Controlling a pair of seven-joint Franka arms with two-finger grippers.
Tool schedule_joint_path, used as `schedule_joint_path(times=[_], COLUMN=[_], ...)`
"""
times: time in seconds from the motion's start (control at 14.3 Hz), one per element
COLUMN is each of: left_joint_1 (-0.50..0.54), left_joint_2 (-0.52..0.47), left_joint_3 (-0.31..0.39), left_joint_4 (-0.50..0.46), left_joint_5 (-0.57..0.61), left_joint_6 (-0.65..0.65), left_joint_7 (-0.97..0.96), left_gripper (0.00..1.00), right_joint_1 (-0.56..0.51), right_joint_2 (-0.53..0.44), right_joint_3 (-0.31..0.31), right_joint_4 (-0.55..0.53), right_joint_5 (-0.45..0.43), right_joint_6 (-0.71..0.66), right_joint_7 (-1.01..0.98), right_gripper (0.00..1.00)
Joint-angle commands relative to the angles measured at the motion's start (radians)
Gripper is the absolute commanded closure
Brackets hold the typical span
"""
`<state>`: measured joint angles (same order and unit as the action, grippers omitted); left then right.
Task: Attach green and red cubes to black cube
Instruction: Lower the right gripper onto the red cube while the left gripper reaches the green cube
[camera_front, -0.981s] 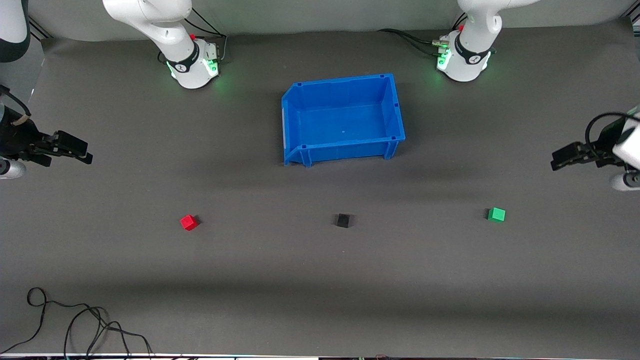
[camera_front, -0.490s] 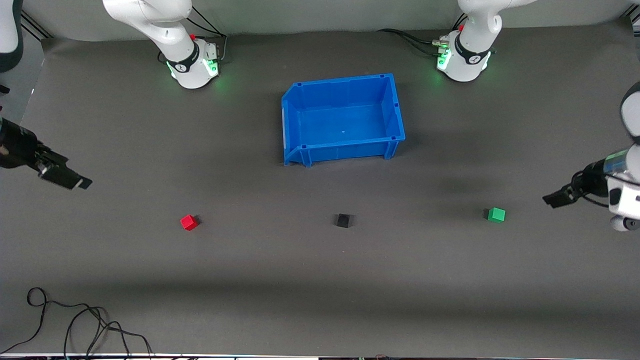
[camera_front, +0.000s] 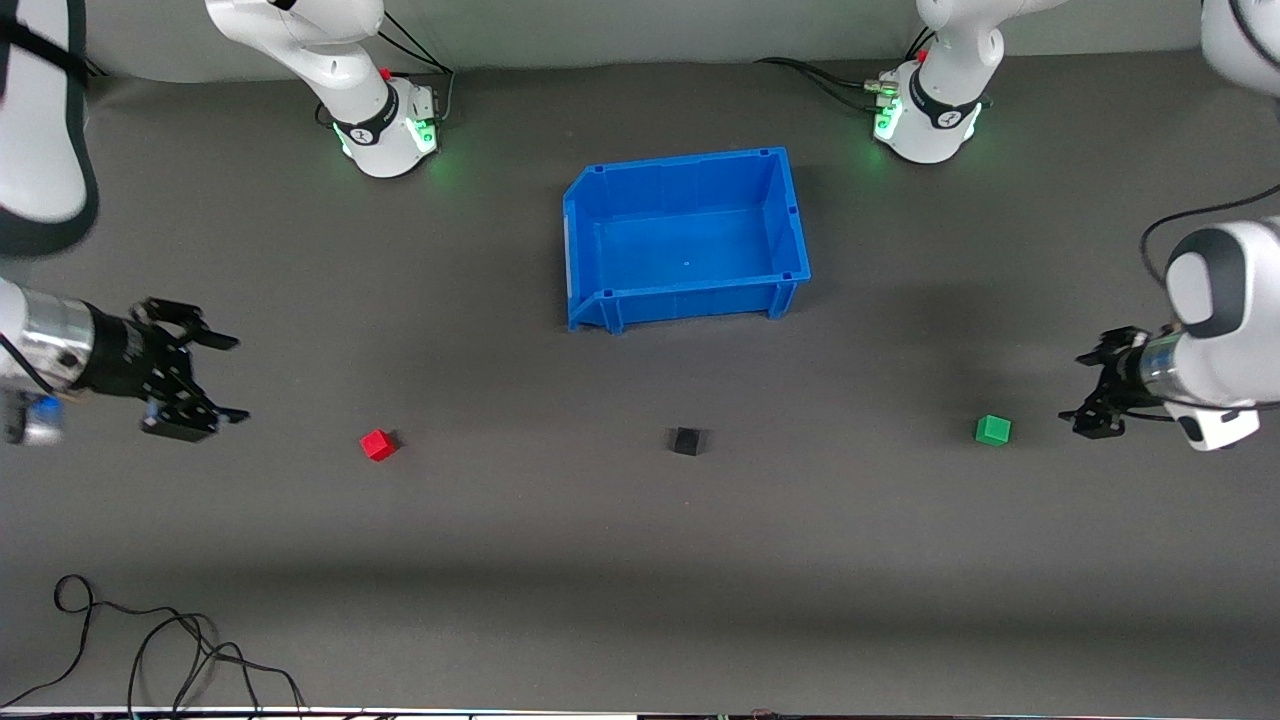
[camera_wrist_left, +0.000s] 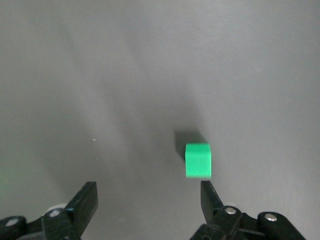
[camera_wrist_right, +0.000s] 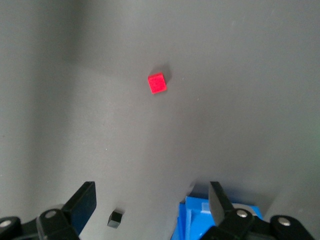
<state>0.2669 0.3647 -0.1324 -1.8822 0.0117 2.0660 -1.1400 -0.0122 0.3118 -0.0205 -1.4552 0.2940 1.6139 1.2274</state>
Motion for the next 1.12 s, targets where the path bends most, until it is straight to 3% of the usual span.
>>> schedule_joint_path(times=[0.0,0.21,0.42,0.84,1.05], left_joint_1=[0.009,-0.040,-0.052,-0.040,-0.038], left_joint_2=[0.048,0.117,0.155,0.187,0.192], left_joint_3=[-0.010,-0.013,-0.013,-0.013,-0.013], left_joint_4=[-0.047,-0.043,-0.015,-0.043,-0.040], left_joint_5=[-0.009,0.016,0.033,0.034,0.034], left_joint_6=[0.154,0.224,0.224,0.316,0.322], left_joint_7=[-0.197,-0.196,-0.085,-0.035,-0.033], left_gripper=[0.08,0.02,0.03,0.11,0.14], right_joint_1=[-0.005,-0.006,-0.005,-0.015,-0.015], right_joint_2=[0.062,0.064,0.084,0.245,0.292], right_joint_3=[-0.004,-0.006,-0.006,-0.006,-0.006], right_joint_4=[-0.026,-0.199,-0.325,-0.347,-0.346], right_joint_5=[0.047,0.095,0.146,0.204,0.223], right_joint_6=[0.078,0.294,0.441,0.532,0.561], right_joint_7=[0.034,0.012,-0.101,-0.483,-0.583], right_gripper=[0.00,0.00,0.00,0.00,0.00])
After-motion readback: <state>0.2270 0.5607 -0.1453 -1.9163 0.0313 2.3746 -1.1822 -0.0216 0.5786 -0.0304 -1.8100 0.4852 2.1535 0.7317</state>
